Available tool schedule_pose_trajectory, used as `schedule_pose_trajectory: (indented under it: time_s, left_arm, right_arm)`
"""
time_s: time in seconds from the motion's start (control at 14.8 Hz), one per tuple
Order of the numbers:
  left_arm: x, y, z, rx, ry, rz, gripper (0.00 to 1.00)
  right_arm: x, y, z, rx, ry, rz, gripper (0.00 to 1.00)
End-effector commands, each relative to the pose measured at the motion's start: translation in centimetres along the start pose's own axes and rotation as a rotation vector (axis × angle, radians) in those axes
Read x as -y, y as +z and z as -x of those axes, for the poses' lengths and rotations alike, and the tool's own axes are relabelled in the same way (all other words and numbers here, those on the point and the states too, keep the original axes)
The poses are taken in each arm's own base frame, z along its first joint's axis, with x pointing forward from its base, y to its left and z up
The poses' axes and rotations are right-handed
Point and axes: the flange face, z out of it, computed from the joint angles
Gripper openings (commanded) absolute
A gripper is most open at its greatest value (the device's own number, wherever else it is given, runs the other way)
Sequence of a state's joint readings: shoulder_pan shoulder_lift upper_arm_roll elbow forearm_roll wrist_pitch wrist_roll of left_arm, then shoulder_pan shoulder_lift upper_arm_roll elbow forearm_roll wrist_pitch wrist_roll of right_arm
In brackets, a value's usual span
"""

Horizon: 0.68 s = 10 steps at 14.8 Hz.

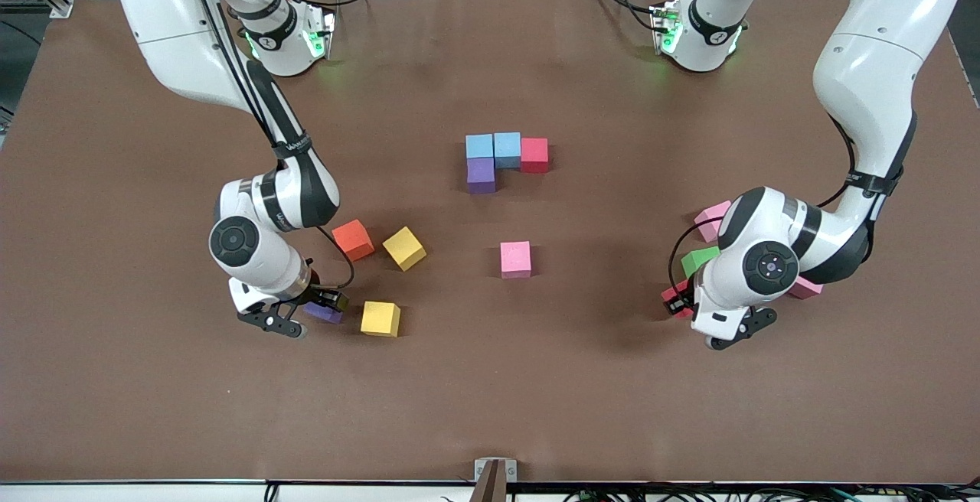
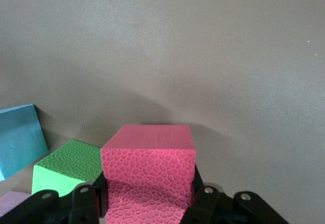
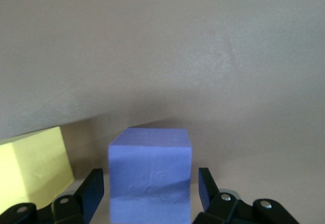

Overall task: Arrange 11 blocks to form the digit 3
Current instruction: 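Lower the right gripper and grasp the second purple cube, then lift and carry the purple cube with the right gripper to the row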

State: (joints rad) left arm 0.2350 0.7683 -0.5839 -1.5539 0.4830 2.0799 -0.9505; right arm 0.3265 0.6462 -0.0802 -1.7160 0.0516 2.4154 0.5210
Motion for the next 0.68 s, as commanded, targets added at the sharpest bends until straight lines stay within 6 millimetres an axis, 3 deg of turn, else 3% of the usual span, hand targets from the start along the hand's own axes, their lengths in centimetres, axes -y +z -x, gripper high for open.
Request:
schedule_pose_trajectory:
  time_s: [0.0, 0.14, 0.27, 0.54, 0.61]
  left_arm:
    - [-0.2, -0.2, 0.2, 0.013, -0.016, 0.001, 0.38]
    - [-0.2, -0.1, 0.2, 0.014, -0.016, 0.000, 0.38]
    - [-0.2, 0.0, 0.2, 0.016, -0.014, 0.000, 0.38]
    - [-0.2, 0.0, 0.2, 0.015, -0.013, -0.001, 0.38]
    - [-0.2, 0.0, 0.2, 0.015, -0.013, -0.001, 0.38]
  right_arm:
    - [-0.4, 0.6, -0.7, 0.000, -0.016, 0.013, 0.81]
    - [-0.8, 0.6, -0.9, 0.004, -0.006, 0.013, 0.74]
    - [-0.7, 0.6, -0.8, 0.004, -0.003, 0.013, 0.61]
    - [0.1, 0.1, -0.2, 0.006, -0.087, 0.012, 0.14]
    - [0.2, -0.2, 0.0, 0.027, -0.125, 0.017, 0.07]
